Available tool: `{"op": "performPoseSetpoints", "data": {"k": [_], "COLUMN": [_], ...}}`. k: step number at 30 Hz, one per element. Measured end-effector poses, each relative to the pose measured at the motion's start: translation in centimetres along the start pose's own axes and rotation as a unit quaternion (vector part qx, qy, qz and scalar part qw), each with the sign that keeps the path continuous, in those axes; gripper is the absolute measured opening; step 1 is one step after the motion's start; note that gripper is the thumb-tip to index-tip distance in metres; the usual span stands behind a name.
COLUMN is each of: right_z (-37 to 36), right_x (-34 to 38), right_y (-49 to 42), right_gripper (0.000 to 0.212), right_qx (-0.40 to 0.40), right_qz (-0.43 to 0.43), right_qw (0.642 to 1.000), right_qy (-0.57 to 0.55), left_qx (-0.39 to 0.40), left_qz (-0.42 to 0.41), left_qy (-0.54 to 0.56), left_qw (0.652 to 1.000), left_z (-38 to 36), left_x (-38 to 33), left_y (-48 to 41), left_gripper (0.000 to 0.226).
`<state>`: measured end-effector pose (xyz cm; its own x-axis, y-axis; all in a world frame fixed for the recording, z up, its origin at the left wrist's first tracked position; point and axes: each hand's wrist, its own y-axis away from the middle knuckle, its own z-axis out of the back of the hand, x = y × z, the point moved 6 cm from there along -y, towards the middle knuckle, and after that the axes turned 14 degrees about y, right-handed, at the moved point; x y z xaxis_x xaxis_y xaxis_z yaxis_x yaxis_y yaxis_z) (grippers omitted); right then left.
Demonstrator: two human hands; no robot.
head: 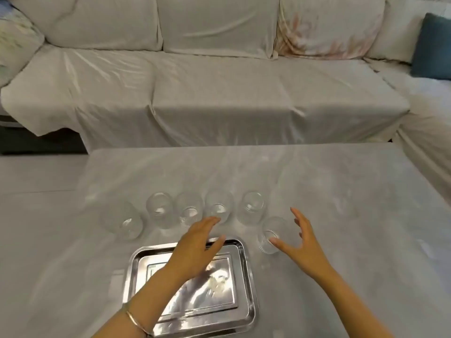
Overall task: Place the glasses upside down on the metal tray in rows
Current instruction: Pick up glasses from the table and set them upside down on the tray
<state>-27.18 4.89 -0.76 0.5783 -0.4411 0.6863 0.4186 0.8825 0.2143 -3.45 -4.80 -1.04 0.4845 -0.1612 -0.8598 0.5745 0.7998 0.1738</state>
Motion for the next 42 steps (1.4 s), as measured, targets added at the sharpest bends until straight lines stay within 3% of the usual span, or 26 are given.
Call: {"op": "performPoseSetpoints", "data": {"k": [3, 8, 16, 18, 21, 25, 27, 30, 34, 39, 42], "right_z": [-2.2, -3.9, -3.6, -3.1, -2.2, -2.8, -4.2, -7.1, -10.8, -15.5, -18.1], "right_x": [-1.9, -3.7, -3.0, -2.3, -0.2, 4.6, 6.6, 8.6, 10.4, 11.9, 12.7], "right_y": [-1.4, -2.9, -2.1, -0.9, 1.3, 4.5, 5.9, 7.8, 9.9, 11.5, 11.5], "right_gripper": [0.102, 0.075, 0.072, 0.068, 0.058, 0.063, 0.052, 0.048, 0.059, 0.064, 0.058], "right_qx": [-0.018, -0.086, -0.147, -0.184, -0.205, -0.156, -0.113, -0.047, 0.023, 0.113, 0.176], "right_qz": [0.026, 0.087, 0.104, 0.097, 0.103, 0.149, 0.165, 0.179, 0.205, 0.224, 0.213], "right_qw": [0.999, 0.992, 0.983, 0.978, 0.967, 0.955, 0.951, 0.944, 0.943, 0.951, 0.95], "right_qy": [-0.026, 0.012, 0.024, -0.013, -0.106, -0.204, -0.237, -0.274, -0.26, -0.178, -0.149], "left_qx": [0.015, -0.012, -0.032, -0.04, -0.043, 0.004, 0.011, -0.04, -0.108, -0.199, -0.221], "left_qz": [-0.029, -0.047, -0.075, -0.084, -0.053, 0.01, 0.035, -0.011, -0.053, -0.093, -0.112], "left_qy": [-0.05, -0.116, -0.148, -0.12, 0.085, 0.363, 0.446, 0.523, 0.544, 0.466, 0.422], "left_qw": [0.998, 0.992, 0.986, 0.988, 0.994, 0.932, 0.894, 0.851, 0.83, 0.857, 0.872], "left_z": [-3.0, -5.2, -6.3, -5.9, -5.2, -5.2, -4.8, -2.2, 2.2, 7.2, 8.9], "left_x": [3.0, 7.9, 9.2, 8.3, 6.4, 3.4, 3.1, 3.2, 4.3, 4.7, 5.1], "left_y": [-1.1, -2.2, -2.0, -1.3, 1.2, 4.3, 5.6, 8.1, 11.4, 14.5, 14.9], "left_gripper": [0.056, 0.052, 0.049, 0.049, 0.051, 0.062, 0.069, 0.062, 0.055, 0.039, 0.051]}}
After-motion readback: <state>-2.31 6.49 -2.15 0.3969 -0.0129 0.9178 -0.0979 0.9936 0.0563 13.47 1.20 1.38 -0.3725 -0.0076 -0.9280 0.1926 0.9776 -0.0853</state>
